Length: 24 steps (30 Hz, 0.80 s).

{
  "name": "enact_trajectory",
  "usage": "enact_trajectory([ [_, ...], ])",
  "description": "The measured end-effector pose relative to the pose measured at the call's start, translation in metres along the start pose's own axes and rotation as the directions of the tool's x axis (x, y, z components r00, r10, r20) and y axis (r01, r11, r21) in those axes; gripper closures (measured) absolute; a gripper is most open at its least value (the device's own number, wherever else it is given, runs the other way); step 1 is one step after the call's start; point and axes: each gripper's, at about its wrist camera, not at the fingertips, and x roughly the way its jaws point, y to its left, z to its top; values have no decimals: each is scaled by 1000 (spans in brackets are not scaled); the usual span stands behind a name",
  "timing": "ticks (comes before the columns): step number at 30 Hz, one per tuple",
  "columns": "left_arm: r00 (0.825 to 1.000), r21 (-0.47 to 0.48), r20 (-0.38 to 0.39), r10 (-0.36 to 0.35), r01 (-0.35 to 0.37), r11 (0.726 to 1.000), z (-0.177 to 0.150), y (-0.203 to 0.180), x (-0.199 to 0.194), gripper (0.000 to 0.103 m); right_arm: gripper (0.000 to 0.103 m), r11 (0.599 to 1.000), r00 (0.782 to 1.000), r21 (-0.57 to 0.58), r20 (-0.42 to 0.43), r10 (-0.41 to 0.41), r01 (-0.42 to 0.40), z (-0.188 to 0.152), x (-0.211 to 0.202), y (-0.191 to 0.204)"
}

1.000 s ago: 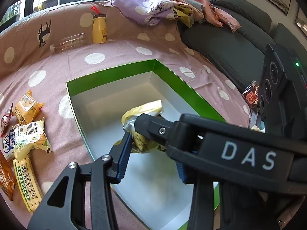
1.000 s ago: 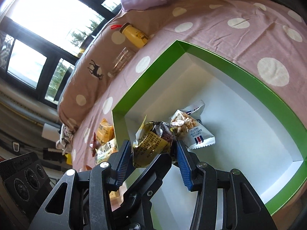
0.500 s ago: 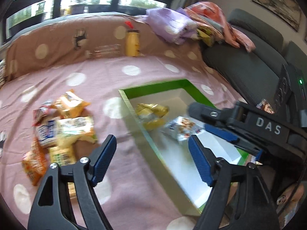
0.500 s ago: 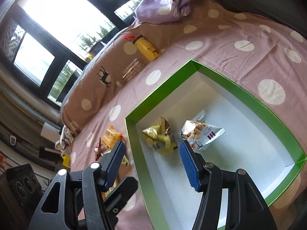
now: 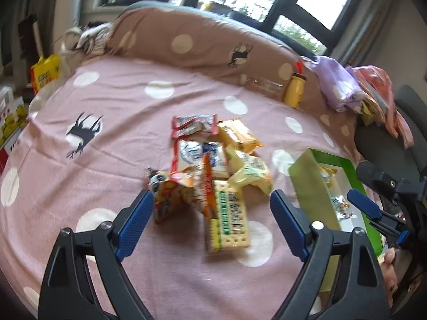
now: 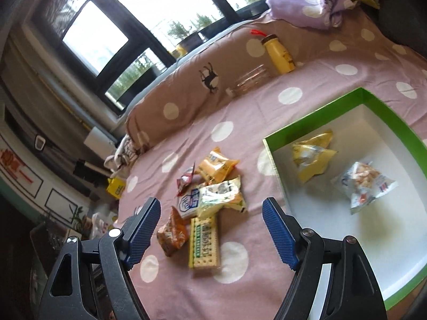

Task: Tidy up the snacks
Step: 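Move the right gripper to the soda cracker pack and grasp it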

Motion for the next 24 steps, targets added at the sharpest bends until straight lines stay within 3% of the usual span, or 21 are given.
enact_trajectory([
  [5,998,-34,-59,-11,9,999,-3,14,15,14,24,999,993,-44,-121,-16,11,-12,46,19],
  [12,991,26,-136,8,-4,1000,-13,10,38,16,24,998,959,-25,-278,-61,56,-28,99,14],
  [17,981,55,-193,26,-16,998,-21,6,57,26,33,996,941,-40,-326,-88,79,-37,115,12],
  [19,976,63,-215,27,-13,998,-24,4,65,36,35,995,937,-43,-333,-101,92,-39,118,10],
  [24,970,31,-245,-4,12,999,-26,7,78,45,40,991,915,-46,-381,-131,123,-43,136,8],
])
